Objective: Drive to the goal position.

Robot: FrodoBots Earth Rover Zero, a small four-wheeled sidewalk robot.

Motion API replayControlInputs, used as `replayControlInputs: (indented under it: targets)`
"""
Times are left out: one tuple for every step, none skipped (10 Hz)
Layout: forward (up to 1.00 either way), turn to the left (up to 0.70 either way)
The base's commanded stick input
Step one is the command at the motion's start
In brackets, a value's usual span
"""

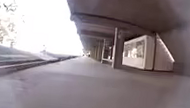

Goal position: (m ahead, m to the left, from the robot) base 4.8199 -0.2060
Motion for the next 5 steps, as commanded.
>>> replayControlInputs:
  targets:
    - [0.50, 0.00]
    - [0.50, 0.00]
    - [0.50, 0.00]
    - [0.50, 0.00]
    - [0.50, 0.00]
